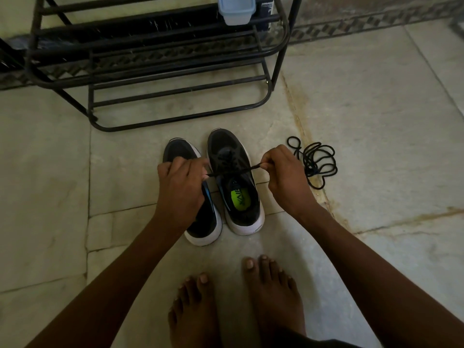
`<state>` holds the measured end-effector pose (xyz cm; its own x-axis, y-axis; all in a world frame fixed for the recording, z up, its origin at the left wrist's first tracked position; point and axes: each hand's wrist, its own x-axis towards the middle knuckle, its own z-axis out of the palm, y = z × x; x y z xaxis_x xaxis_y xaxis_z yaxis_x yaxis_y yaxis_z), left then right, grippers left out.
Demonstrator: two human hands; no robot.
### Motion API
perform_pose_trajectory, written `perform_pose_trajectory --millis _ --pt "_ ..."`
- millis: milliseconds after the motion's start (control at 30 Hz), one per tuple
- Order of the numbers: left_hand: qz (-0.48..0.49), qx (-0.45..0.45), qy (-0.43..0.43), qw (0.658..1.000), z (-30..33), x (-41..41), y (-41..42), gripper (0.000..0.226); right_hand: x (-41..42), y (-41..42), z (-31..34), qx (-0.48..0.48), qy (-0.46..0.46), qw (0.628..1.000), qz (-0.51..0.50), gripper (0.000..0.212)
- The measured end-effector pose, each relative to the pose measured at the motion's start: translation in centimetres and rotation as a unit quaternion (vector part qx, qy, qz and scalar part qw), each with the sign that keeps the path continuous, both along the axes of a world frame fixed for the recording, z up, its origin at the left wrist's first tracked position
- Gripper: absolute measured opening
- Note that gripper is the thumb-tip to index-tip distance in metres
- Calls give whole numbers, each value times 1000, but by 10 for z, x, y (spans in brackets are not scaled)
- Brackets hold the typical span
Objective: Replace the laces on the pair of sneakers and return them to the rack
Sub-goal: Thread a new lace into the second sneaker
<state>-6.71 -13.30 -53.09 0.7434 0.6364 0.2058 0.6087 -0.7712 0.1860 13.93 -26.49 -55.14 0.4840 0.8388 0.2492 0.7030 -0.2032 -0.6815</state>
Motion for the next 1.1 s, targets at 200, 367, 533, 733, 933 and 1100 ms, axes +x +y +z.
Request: perform_pose_trajectory --millis 200,367,533,733,933,1100 --pt "-31 15 80 996 -6 -6 0 54 8 0 -17 -34 -136 990 4 17" --pt "-38 15 124 991 -7 -6 1 56 13 -1 -23 -61 -195 979 28 29" --pt "-26 -5 162 986 -2 -3 0 60 16 -4 -17 -74 -204 975 41 29" --pt "-15 10 180 983 2 -2 -3 56 14 -6 -15 -73 -199 977 31 30" --pt "-3 24 180 983 2 -3 -6 52 13 -9 -17 -79 -199 977 23 32" --pt "-2 19 180 983 2 -4 -8 52 14 -9 -18 -83 -178 980 28 32"
